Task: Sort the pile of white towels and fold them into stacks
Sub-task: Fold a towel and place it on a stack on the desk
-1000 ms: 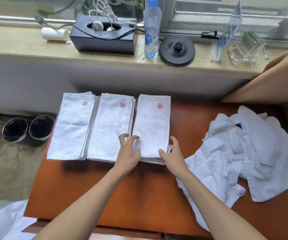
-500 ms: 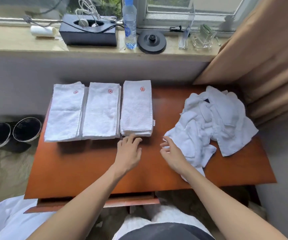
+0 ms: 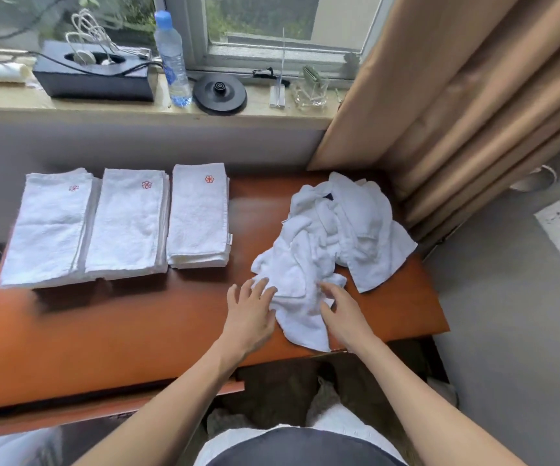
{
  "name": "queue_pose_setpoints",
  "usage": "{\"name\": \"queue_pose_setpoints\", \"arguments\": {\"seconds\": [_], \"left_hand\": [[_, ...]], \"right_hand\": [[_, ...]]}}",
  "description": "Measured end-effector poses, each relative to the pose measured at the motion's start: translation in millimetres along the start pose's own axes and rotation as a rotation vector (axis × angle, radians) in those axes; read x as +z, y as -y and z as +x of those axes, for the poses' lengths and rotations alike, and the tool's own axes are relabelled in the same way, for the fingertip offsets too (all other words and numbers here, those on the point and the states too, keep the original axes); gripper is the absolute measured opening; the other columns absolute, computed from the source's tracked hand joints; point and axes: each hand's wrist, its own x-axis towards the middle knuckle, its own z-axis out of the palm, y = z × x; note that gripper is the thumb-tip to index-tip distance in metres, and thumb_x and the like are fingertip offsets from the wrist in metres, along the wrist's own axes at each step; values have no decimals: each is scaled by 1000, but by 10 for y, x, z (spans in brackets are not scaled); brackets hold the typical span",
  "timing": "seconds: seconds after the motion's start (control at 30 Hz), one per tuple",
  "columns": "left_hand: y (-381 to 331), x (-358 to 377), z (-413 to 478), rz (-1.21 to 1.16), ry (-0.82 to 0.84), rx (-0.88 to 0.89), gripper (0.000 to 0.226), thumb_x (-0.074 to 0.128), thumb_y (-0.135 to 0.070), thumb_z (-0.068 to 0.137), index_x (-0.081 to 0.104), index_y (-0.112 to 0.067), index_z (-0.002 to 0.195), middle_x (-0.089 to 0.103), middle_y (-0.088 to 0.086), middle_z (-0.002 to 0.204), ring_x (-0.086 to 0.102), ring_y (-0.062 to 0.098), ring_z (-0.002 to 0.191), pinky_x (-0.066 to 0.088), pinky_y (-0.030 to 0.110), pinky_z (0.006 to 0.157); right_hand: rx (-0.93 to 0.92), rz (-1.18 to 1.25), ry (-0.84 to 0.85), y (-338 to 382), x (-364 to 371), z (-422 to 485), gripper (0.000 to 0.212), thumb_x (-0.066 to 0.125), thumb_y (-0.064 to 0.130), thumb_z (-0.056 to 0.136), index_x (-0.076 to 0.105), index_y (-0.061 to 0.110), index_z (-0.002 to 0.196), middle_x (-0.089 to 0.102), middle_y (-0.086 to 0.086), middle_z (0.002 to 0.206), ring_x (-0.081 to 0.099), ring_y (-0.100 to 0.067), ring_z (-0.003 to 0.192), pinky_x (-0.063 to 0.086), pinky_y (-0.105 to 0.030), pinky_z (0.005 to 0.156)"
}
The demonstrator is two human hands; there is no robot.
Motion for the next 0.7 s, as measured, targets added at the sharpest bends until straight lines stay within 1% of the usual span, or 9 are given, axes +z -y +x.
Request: {"name": "queue_pose_setpoints", "arguments": {"seconds": [0.1,0.17,0.23,0.3,0.37,0.43,0.5,0.57,0.7], "left_hand": [[-305,99,113,15,15,4,48,46,-34,100,44,-29,147,28,-4,166,19,27,154,9,53,121],[-593,143,301,41,17,34,47,44,-35,101,43,-29,148,28,-5,166,20,28,154,7,53,122],[-977,190,564,79,-1,51,49,43,-33,102,40,-27,150,26,-3,167,19,29,154,5,53,123],[-1362,287,769,89,-18,-7,51,44,-32,102,39,-25,152,26,-2,166,19,28,153,3,54,123],[-1698,411,858,51,-8,-89,50,45,-32,101,40,-26,150,27,-4,165,20,26,152,3,52,123],[-2010,531,926,50,-11,-112,48,46,-32,99,43,-27,147,28,-6,165,21,24,152,6,51,123],[-2286,582,1025,59,-6,-126,48,45,-33,99,42,-27,146,27,-6,165,21,24,152,9,53,122],[-2479,598,1111,50,13,-149,47,45,-32,100,41,-27,147,28,-6,165,21,24,152,10,54,122],[-2575,567,1284,29,-29,-190,47,45,-32,102,42,-27,148,30,-8,164,22,26,152,11,54,122]], "right_hand": [[-27,-15,4,-307,-251,-20,47,52,18,104,48,22,151,50,3,153,46,-12,140,40,-30,114],[-16,14,-3,-560,-504,19,45,52,20,105,50,24,149,50,7,151,46,-9,140,39,-30,115],[-23,13,-9,-835,-824,159,43,51,22,105,51,27,148,51,11,147,47,-8,138,38,-27,111],[-62,-27,30,-1056,-1136,396,44,51,21,105,51,24,148,52,10,146,47,-8,137,37,-24,109],[-99,-63,97,-1217,-1369,573,44,51,20,105,51,21,149,52,7,148,47,-10,138,37,-25,111],[-131,-89,128,-1400,-1591,682,44,51,20,105,51,21,148,52,6,150,47,-11,139,38,-27,113],[-154,-101,126,-1541,-1824,812,43,51,20,105,51,22,147,51,6,150,46,-12,139,39,-30,114],[-170,-111,147,-1618,-2003,948,42,50,21,105,50,23,147,50,6,151,46,-12,139,38,-28,112],[-207,-98,160,-1625,-2110,1263,42,51,19,104,51,23,146,50,5,150,46,-11,138,35,-23,108]]}}
